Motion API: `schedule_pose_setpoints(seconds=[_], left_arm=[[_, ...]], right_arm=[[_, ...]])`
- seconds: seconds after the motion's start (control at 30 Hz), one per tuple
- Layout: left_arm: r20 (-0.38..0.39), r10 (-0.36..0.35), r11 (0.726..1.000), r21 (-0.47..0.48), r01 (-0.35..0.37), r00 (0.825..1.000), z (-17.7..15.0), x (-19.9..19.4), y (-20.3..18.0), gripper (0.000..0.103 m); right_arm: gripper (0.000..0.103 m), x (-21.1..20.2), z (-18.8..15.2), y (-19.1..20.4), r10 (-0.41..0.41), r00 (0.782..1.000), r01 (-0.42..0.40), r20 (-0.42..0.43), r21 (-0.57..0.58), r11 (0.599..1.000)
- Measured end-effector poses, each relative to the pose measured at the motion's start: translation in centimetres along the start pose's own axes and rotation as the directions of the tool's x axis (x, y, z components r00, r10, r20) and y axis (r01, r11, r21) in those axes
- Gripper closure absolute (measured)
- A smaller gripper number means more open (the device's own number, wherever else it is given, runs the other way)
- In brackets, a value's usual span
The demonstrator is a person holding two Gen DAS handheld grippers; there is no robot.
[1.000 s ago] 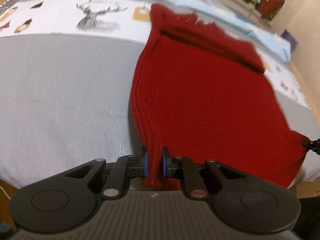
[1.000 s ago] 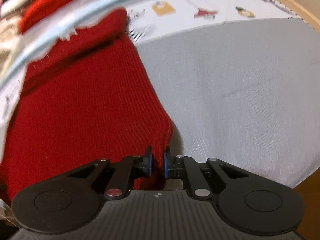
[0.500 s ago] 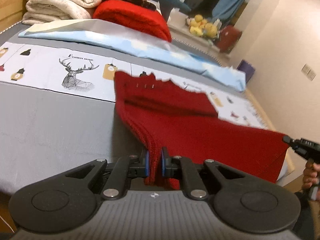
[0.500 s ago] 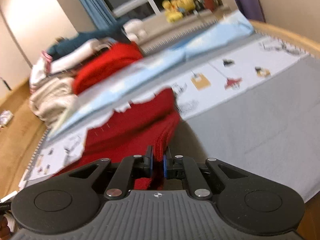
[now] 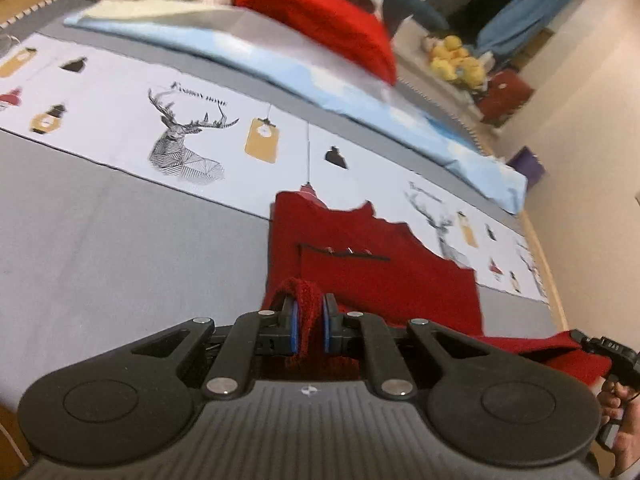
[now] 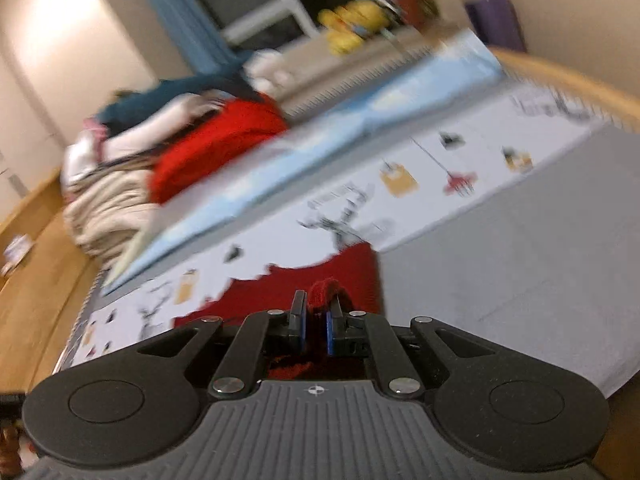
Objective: Fold small clothes
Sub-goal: 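Lift the side edge with both tools and fold it over the body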
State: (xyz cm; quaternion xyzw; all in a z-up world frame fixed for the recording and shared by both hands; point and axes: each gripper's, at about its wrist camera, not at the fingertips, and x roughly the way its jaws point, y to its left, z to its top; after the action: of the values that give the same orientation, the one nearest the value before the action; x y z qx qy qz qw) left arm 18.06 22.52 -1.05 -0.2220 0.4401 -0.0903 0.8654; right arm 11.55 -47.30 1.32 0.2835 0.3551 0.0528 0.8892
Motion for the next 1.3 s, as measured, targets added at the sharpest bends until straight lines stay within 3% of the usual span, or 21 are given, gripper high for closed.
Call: schedule_pose_setpoints(seconds=[0.17, 0.27, 0.33, 0.47, 0.63, 0.7, 0.83, 0.93, 1.0, 1.1, 1.3], left_arm=[[-0.034, 0.036, 0.999, -0.017, -0.036, 0.999, 3.5, 8.6, 1.7, 0.091], [-0.1, 0.09, 0.991, -0.09, -0.099, 0.991, 3.2, 11.9, 3.1, 0.091], [-0.09, 0.07, 0.987, -0.138, -0.082, 0.993, 3.8, 12.7, 3.6, 0.089], [-0.044, 0.092, 0.975, -0.199, -0.099, 0.995, 4.7, 12.8, 5.0, 0.083], [-0.051, 0.118, 0.969, -0.211, -0.127, 0.992, 4.2, 11.5, 6.8, 0.078], [-0.083, 0.128, 0.974, -0.176, -0.141, 0.988, 3.4, 11.3, 7.1, 0.07], [-0.149, 0.132, 0.986, -0.084, -0.146, 0.98, 1.7, 12.3, 7.3, 0.065], [-0.155, 0.102, 0.992, -0.055, -0.112, 0.983, 1.1, 13.1, 6.8, 0.062], [-0.146, 0.081, 0.994, -0.061, -0.091, 0.986, 1.0, 13.8, 6.2, 0.054], [-0.13, 0.049, 0.995, -0.076, -0.059, 0.99, 1.3, 15.0, 5.2, 0.053], [-0.096, 0.077, 0.986, -0.141, -0.09, 0.992, 2.1, 17.6, 4.3, 0.052]], right_arm=[[0.095, 10.1, 2.2, -0.7, -0.117, 0.991, 0.117, -0.058, 0.004, 0.993], [0.095, 14.5, 0.8, -1.6, -0.175, 0.981, 0.177, -0.085, 0.01, 0.984], [0.095, 16.5, -0.4, -2.2, -0.215, 0.968, 0.219, -0.129, 0.02, 0.976], [0.09, 17.2, 0.5, -2.8, -0.18, 0.98, 0.185, -0.081, 0.061, 0.981], [0.081, 15.7, 0.9, -5.5, -0.258, 0.966, 0.258, -0.02, 0.162, 0.953], [0.081, 15.6, 0.6, -6.5, -0.266, 0.963, 0.27, -0.044, 0.147, 0.952], [0.074, 17.0, -1.1, -7.3, -0.195, 0.961, 0.215, -0.194, 0.088, 0.973], [0.069, 18.1, -1.9, -6.0, -0.187, 0.953, 0.192, -0.238, -0.004, 0.981], [0.062, 18.7, -2.2, -5.3, -0.173, 0.952, 0.171, -0.252, -0.029, 0.985], [0.059, 20.0, -2.3, -4.4, -0.166, 0.949, 0.163, -0.267, -0.034, 0.986], [0.059, 20.9, -1.0, -3.5, -0.175, 0.965, 0.183, -0.195, 0.023, 0.983]])
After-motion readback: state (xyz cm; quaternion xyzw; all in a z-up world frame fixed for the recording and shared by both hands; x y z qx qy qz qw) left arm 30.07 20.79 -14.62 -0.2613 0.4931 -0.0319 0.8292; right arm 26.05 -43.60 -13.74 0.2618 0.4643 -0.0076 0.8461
